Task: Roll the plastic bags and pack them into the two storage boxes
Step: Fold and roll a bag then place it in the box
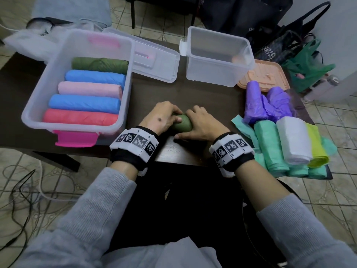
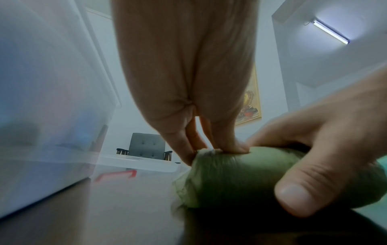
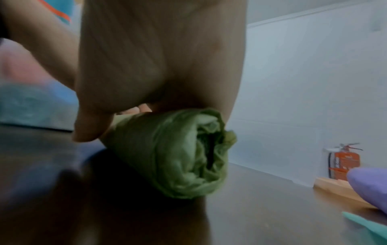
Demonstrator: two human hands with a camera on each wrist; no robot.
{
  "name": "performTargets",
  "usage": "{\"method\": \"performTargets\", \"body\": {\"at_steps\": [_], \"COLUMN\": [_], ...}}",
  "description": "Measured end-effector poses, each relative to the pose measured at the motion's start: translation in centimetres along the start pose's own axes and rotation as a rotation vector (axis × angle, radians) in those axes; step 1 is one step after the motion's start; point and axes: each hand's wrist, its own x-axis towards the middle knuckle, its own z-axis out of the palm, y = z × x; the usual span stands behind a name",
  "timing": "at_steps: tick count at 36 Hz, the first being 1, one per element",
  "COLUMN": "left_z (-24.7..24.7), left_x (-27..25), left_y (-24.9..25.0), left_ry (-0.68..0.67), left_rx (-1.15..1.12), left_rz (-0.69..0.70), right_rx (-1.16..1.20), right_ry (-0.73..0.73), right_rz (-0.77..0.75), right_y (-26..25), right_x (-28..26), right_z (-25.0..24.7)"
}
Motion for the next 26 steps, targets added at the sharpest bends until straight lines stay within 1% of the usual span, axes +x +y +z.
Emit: {"method": "performTargets", "body": {"at_steps": [4,6,9,12,14,16,18,20,22,23,26], "left_z": [-0.2,-0.2,-0.1,0.0,-0.5,-1.8,-3.9,-6.5,-8.9,-10.0,-12.7], "left_x": [-0.3,-0.5,-0.6,-1.2,-2.0,-3.0,-4.2,-5.4,-6.5,-7.0,-9.0], "left_y": [0.1,0.2,0.9,1.9,2.8,3.9,4.7,4.7,3.8,2.9,-0.4], "left_ry": [0.019,0.025,0.030,0.074,0.173,0.319,0.471,0.592,0.706,0.761,0.882], "left_rx": [-0.018,-0.019,0.024,0.110,0.123,0.075,0.011,-0.031,-0.038,-0.026,0.010], "left_rz": [-0.020,-0.022,-0.034,0.006,0.090,0.186,0.232,0.241,0.203,0.159,-0.048], "right_rx": [-0.109,-0.116,-0.015,0.219,0.412,0.556,0.657,0.730,0.770,0.763,0.644], "right_ry": [0.085,0.125,0.101,0.030,0.047,0.101,0.144,0.168,0.174,0.187,0.256], "right_rz": [-0.024,-0.017,0.006,0.035,0.057,0.057,0.025,-0.014,-0.050,-0.075,-0.175], "right_y": [-0.3,-0.4,-0.4,-0.4,-1.0,-1.7,-2.5,-3.7,-5.1,-5.9,-8.5], "right_x": [-1.0,-1.4,-1.5,-1.1,-0.9,-0.5,0.0,0.6,1.3,1.7,3.3], "right_z": [1.2,1.7,1.6,0.6,-0.4,-1.7,-3.2,-4.8,-6.3,-7.0,-8.8]}}
